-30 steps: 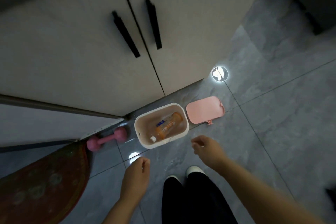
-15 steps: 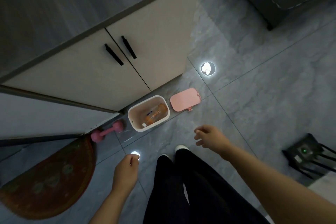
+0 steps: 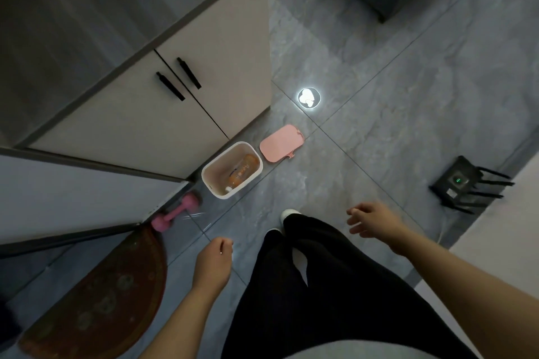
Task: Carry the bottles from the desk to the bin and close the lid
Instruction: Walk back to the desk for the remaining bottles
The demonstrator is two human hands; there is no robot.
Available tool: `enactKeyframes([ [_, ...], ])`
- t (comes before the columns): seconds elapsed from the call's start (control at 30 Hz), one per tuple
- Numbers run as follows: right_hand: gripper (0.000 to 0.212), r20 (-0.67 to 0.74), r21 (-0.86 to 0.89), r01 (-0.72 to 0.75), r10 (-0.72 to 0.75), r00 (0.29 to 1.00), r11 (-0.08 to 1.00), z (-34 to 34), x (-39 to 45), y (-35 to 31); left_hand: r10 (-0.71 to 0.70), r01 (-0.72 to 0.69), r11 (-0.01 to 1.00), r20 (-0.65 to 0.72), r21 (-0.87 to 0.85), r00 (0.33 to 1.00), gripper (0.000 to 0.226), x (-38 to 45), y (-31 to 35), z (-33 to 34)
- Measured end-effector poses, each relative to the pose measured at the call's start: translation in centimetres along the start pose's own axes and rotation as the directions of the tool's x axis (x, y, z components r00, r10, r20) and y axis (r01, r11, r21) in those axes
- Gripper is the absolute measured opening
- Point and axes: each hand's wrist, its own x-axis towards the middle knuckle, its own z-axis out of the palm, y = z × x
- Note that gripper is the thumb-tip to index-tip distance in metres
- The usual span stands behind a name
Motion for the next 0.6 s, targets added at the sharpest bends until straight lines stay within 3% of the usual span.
enactKeyframes([
  [0.33,0.029,-0.101,0.194,-0.081,0.102,0.990,0.978,0.4,-4.2,6.3,0.090,-0.126,0.967,0.168,0.220,0.982,0.023,-1.0,0.7,-0.9],
  [0.6,0.026,-0.117,0.453,-0.163,0.240,0.964,0.876,-4.1,-5.5,12.7,0.136,-0.208,0.920,0.228,0.333,0.964,0.022,-1.6,6.1,0.8],
])
